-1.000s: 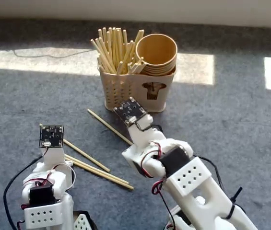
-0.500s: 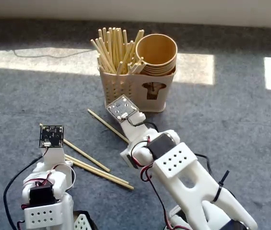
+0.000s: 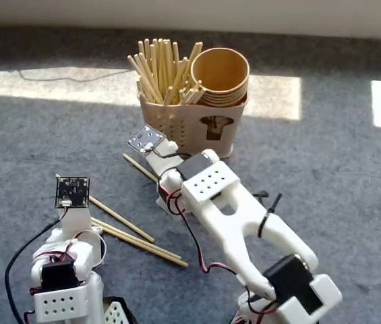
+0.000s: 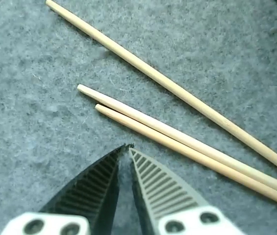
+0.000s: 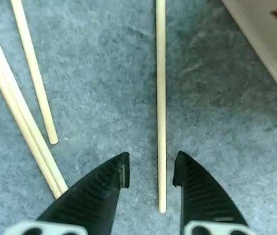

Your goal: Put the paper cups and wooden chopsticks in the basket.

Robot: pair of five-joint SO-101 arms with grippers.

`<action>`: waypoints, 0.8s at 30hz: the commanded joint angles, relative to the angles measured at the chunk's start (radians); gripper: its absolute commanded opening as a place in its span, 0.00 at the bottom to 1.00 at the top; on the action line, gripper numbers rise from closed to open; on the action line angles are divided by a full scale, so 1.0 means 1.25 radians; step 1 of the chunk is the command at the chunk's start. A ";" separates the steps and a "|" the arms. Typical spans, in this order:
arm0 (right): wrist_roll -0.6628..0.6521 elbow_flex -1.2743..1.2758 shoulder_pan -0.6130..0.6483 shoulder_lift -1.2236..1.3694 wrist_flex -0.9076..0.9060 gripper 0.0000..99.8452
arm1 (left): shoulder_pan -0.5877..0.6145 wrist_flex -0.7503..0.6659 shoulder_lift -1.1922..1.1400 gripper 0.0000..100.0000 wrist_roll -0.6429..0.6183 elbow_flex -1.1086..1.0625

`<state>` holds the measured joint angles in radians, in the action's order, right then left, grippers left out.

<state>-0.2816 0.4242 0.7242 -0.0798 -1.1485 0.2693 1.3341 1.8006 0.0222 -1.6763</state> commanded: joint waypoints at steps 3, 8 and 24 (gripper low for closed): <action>-0.011 -0.145 0.002 0.116 0.017 0.16 | 0.006 -0.001 -0.010 0.00 0.004 -0.017; -0.011 -0.251 0.003 0.240 0.036 0.16 | 0.006 -0.001 -0.010 0.00 0.004 -0.017; -0.012 -0.295 -0.002 0.386 0.098 0.00 | 0.006 -0.001 -0.010 0.00 0.004 -0.017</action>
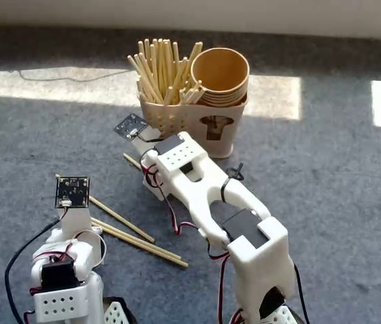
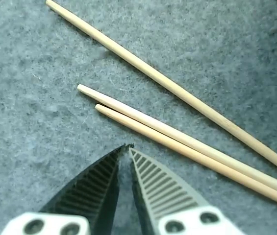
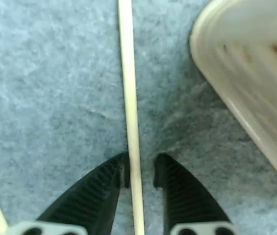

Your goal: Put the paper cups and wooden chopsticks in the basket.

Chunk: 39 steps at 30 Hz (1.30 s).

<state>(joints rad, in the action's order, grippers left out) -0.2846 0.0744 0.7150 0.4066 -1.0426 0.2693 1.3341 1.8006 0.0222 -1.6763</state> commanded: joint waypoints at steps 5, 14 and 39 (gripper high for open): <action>-0.010 -0.013 0.003 -0.006 -0.014 0.01 | 0.006 -0.001 -0.010 0.00 0.004 -0.017; 0.038 0.087 0.003 -0.187 -0.052 0.01 | 0.006 -0.001 -0.010 0.00 0.004 -0.017; 0.036 0.304 -0.030 -0.953 -0.052 0.01 | 0.006 -0.001 -0.010 0.00 0.004 -0.017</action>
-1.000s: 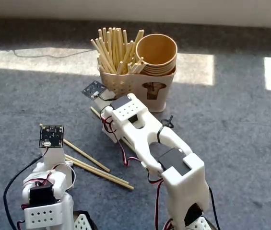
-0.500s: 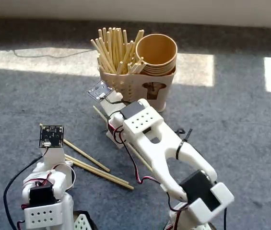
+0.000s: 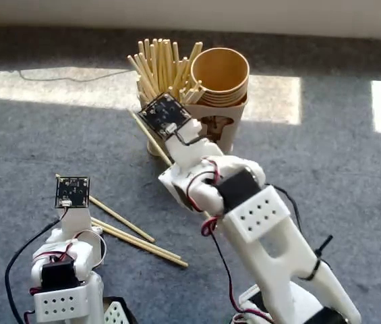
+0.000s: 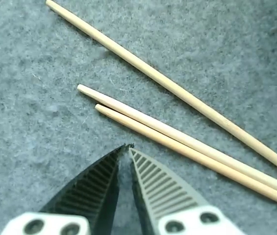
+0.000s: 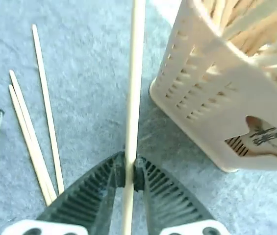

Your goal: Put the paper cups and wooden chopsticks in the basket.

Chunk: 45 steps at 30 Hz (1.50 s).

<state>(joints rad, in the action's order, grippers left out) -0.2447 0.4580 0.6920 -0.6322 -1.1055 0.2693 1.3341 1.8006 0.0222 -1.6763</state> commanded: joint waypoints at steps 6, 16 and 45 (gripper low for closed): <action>0.004 -0.007 -0.012 -0.278 0.082 0.01 | 0.006 -0.001 -0.010 0.00 0.004 -0.017; 0.007 -0.002 -0.014 -0.327 0.320 0.01 | 0.006 -0.001 -0.010 0.00 0.004 -0.017; 0.004 0.085 -0.127 0.131 1.281 0.01 | 0.006 -0.001 -0.010 0.00 0.004 -0.017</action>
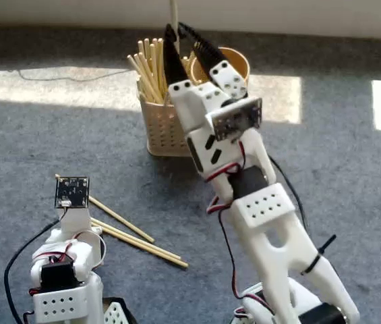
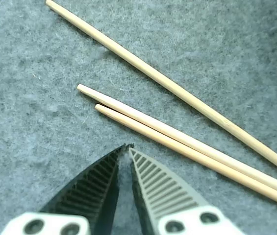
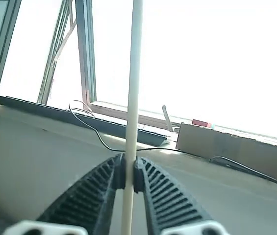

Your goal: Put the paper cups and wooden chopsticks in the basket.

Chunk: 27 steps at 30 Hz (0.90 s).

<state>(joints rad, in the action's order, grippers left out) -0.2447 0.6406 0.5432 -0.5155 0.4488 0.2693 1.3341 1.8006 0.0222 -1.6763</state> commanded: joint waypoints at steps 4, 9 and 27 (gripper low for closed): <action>0.006 -0.036 -0.007 0.069 0.041 0.01 | 0.006 -0.001 -0.010 0.00 0.004 -0.017; 0.006 0.051 -0.007 0.075 0.036 0.03 | 0.006 -0.001 -0.010 0.00 0.004 -0.017; 0.010 0.105 0.034 -0.217 -0.343 0.14 | 0.006 -0.001 -0.010 0.00 0.004 -0.017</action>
<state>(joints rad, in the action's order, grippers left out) -0.2447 0.7741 0.5738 -0.6690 0.1864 0.2693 1.3341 1.8006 0.0222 -1.6763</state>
